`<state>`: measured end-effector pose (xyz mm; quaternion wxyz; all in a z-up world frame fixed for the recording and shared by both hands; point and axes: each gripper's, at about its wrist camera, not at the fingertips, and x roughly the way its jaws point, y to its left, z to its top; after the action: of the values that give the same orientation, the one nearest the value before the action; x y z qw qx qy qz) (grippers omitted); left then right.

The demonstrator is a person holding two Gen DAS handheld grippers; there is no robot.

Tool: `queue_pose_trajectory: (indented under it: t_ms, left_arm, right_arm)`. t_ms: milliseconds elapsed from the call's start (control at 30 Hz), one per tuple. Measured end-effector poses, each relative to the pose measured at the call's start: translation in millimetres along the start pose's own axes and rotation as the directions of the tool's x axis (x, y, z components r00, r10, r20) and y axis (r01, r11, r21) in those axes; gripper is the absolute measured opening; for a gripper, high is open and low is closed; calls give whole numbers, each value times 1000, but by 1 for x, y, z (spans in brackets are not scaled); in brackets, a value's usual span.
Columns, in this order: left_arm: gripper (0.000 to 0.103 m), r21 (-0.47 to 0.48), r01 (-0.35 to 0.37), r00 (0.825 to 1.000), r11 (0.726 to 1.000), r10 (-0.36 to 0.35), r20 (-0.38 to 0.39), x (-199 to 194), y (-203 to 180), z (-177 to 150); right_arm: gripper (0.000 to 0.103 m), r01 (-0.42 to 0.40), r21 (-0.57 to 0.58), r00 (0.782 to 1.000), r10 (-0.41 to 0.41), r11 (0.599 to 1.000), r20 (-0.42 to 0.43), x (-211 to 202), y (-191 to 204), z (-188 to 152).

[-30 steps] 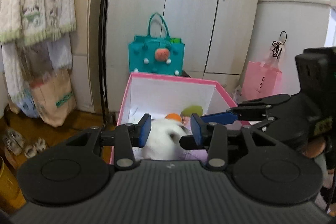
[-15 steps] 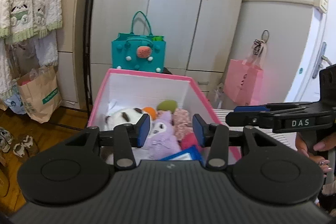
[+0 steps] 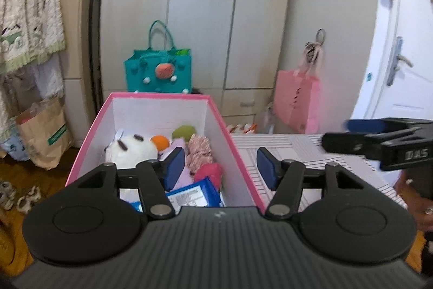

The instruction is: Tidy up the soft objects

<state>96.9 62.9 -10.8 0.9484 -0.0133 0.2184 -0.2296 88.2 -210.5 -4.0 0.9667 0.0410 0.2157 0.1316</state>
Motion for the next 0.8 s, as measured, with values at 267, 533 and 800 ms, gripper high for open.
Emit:
queue_pose_trajectory:
  t_ms: [267,533,800]
  left_arm:
    - [98,36,-64,997,997,62,49,-19,-25,-5]
    - [103,63,-130,992,990,129,12,-40,-50,-17]
    - [103,3,-175,984,985,175,-11,-53,-56,-26]
  right_arm:
    - [102,220,-40,975,-220,975,9,-25,-2,-10]
    - [103,355,-13,908,-341,935,245,-79,6,-36]
    - [103,482,10,871,-480,876,100,-86,3,-50]
